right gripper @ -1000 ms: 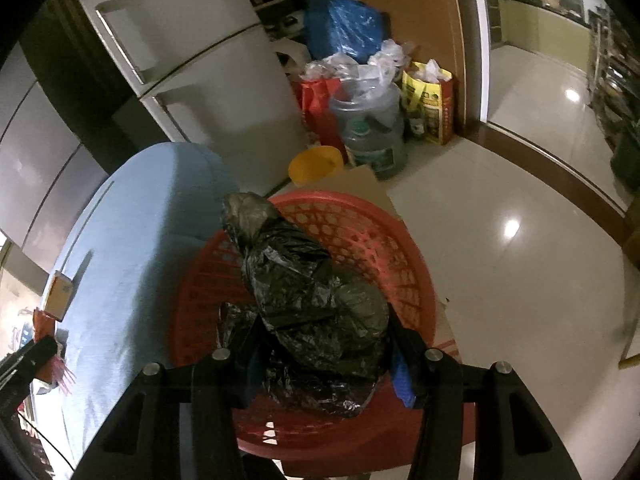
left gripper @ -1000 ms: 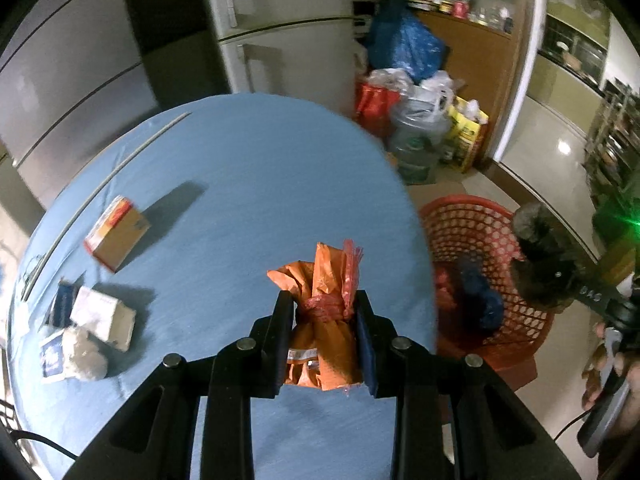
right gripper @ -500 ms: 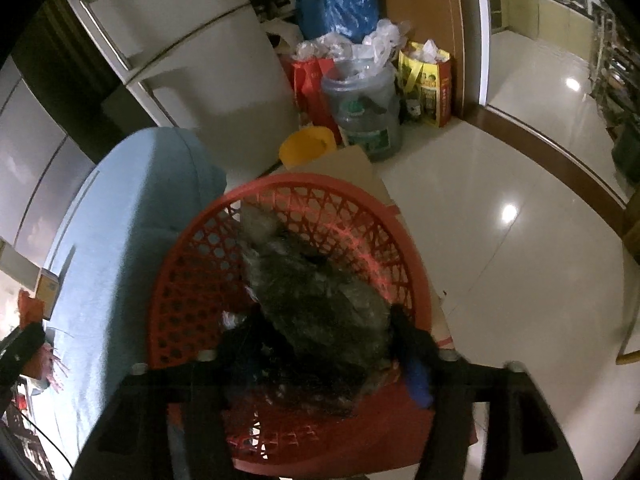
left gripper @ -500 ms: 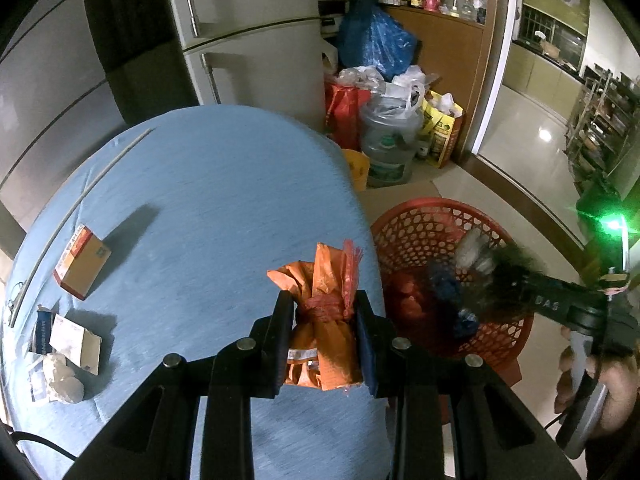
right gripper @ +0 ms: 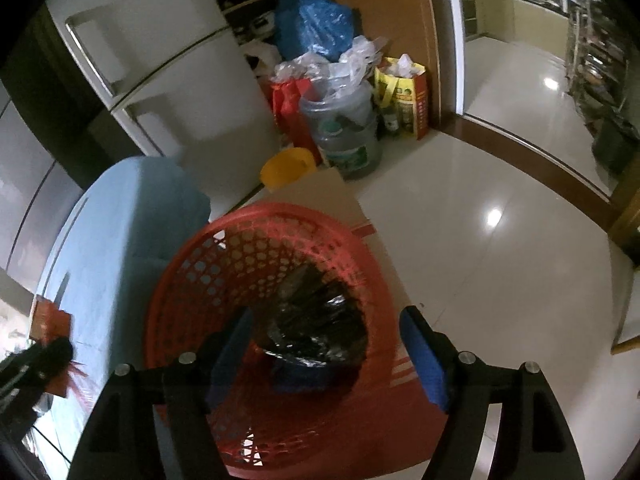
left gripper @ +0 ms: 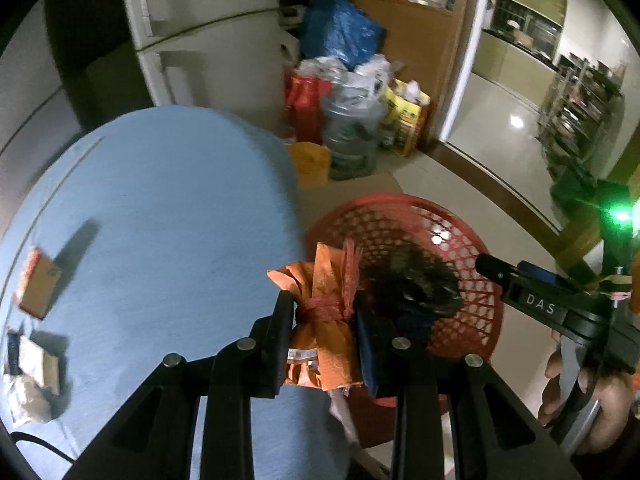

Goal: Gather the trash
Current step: 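Carry the black bag to the basket and release it with the right tool, then release the orange bag into the basket with the left tool, then grasp the blue toothpaste box with the left tool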

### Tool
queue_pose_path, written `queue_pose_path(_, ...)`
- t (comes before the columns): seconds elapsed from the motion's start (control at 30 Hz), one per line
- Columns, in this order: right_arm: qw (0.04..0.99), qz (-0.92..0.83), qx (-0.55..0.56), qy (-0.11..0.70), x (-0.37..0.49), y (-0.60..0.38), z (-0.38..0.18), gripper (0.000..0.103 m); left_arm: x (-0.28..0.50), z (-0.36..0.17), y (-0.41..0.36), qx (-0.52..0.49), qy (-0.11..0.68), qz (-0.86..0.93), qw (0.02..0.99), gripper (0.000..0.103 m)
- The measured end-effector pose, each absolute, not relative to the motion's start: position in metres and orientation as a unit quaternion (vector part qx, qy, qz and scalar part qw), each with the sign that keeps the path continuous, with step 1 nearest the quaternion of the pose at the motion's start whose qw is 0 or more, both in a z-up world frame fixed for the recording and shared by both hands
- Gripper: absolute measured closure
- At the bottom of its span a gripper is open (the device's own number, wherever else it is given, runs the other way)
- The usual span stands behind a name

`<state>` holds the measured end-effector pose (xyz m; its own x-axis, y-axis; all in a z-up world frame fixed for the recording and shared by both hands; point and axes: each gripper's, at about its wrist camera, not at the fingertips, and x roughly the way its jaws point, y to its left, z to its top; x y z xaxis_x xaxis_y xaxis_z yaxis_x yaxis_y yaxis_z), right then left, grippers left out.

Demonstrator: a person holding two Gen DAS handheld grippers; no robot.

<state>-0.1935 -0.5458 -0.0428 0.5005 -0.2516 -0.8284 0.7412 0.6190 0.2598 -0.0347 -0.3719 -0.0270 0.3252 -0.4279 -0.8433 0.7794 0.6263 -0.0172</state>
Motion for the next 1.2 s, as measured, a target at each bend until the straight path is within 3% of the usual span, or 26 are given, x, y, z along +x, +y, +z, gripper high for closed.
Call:
queue_pose_path(0.23, 0.804, -0.320, 0.313, 0.392, -0.206, -0.553, -0.041, 0.025, -0.032, -0.038, -0.408, 0.197, 0.456, -0.408, 0.766, 0.071)
queue_pose_path(0.27, 0.803, -0.320, 0.314, 0.393, -0.206, -0.554, -0.041, 0.025, -0.030, -0.038, -0.409, 0.196, 0.459, -0.411, 0.763, 0.065)
queue_pose_path(0.3, 0.802, -0.321, 0.314, 0.393, -0.206, -0.555, -0.041, 0.025, -0.028, -0.038, -0.411, 0.193, 0.466, -0.416, 0.757, 0.047)
queue_pose_path(0.37, 0.804, -0.321, 0.313, 0.392, -0.205, -0.555, -0.040, 0.025, -0.025, -0.034, -0.407, 0.182, 0.460, -0.411, 0.766, 0.028)
queue_pose_path(0.7, 0.819, -0.287, 0.299, 0.396, -0.181, -0.532, -0.035, 0.025, 0.009, -0.011, -0.335, 0.109, 0.450, -0.358, 0.811, 0.028)
queue_pose_path(1.2, 0.851, -0.194, 0.235, 0.428, -0.124, -0.436, -0.025, 0.025, 0.057, -0.031, -0.115, 0.014, 0.453, -0.105, 0.885, 0.028)
